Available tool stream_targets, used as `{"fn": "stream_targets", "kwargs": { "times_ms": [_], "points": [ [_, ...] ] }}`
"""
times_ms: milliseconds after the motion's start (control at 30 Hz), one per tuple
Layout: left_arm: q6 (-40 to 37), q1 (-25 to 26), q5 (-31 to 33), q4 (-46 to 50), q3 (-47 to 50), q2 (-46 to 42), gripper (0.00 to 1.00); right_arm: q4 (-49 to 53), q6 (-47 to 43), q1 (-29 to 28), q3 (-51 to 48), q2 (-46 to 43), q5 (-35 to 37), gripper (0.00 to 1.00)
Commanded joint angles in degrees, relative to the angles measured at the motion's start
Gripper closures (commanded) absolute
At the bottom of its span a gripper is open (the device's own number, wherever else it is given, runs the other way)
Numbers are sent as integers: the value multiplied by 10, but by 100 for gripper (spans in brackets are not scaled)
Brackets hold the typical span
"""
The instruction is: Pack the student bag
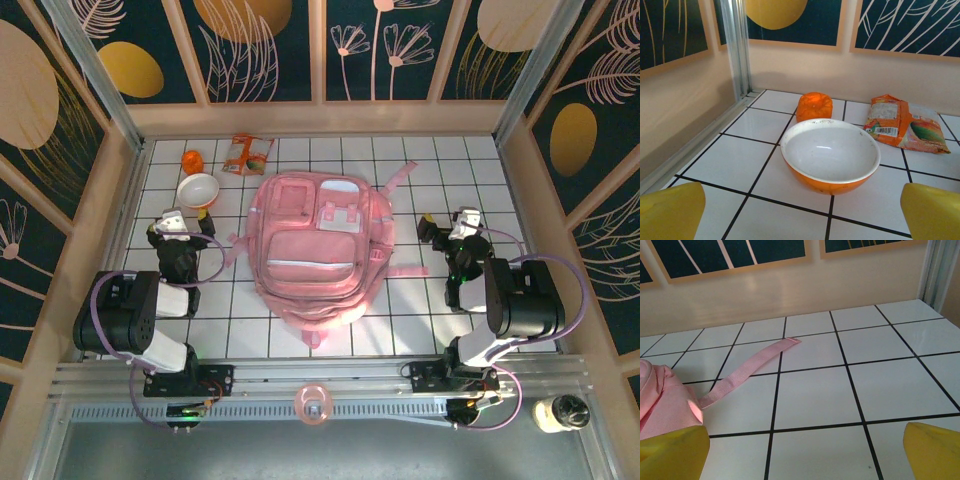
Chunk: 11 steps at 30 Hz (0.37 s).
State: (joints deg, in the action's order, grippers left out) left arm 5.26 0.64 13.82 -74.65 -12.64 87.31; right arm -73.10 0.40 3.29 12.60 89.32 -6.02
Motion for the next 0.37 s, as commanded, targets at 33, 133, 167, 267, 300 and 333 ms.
{"fn": "stream_targets", "kwargs": {
  "times_ms": [33,133,167,267,300,333],
  "points": [
    [12,-3,-12,-2,2,-4,1,-17,5,-3,4,0,11,1],
    [12,-3,-12,-1,0,-2,1,-17,5,-3,4,1,11,1],
    [13,-3,-12,2,-2,-2,1,-17,5,-3,4,0,11,1],
    [12,-3,-12,0,1,-3,1,-17,5,-3,4,1,11,1],
    [12,-3,-13,-4,2,-4,1,-16,5,-3,4,0,11,1],
    [12,-3,-13,-2,1,-3,1,-17,5,-3,5,1,11,1]
  ]
}}
